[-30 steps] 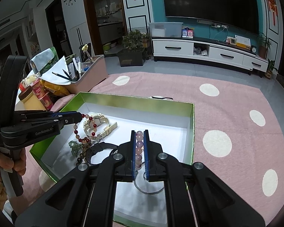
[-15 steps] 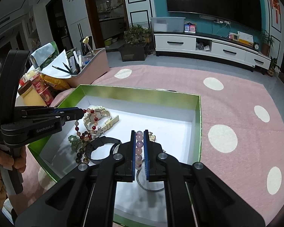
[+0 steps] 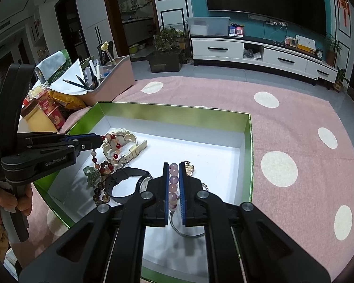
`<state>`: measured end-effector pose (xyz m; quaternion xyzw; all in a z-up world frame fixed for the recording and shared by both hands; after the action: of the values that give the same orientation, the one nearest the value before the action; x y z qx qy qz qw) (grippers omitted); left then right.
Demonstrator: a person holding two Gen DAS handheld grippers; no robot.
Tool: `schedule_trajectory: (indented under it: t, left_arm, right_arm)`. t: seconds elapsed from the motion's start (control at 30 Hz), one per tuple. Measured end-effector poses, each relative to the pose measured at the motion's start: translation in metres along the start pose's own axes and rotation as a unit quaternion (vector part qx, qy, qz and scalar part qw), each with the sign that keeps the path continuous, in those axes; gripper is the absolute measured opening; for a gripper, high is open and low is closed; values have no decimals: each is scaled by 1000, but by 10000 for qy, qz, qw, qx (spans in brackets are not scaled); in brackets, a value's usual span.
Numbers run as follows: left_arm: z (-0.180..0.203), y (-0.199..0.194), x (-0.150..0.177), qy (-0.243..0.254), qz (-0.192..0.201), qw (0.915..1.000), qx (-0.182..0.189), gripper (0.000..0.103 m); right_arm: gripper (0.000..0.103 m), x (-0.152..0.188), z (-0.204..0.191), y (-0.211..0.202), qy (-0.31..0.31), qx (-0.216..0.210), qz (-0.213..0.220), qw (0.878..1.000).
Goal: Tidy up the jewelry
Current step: 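Carry the red bead bracelet over the box with the left gripper while the right carries the pink one, then lower the red bracelet into the box and open the left gripper while the right releases the pink bracelet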
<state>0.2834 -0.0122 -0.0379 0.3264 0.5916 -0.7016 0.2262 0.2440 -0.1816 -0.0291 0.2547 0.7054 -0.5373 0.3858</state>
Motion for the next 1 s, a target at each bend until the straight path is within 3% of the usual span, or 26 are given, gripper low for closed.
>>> schedule_trajectory:
  t: [1.0]
  left_arm:
    - [-1,7,4,64,-118,9998,-110,7]
  right_arm:
    - [7,6,8,8,94,86,-168,9998]
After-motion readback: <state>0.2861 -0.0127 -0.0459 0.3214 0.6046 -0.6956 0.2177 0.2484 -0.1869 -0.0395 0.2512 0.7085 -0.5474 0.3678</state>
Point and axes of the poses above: each gripper's, at about its wrist camera, not at the fingertips, and y roughly the way its jaws point, z to its right, x to its underside, the point moved 3 cm from there along y, roughly the way its jaws point, and after that the axes turned 9 degrees about z, right-handed, at the moved point
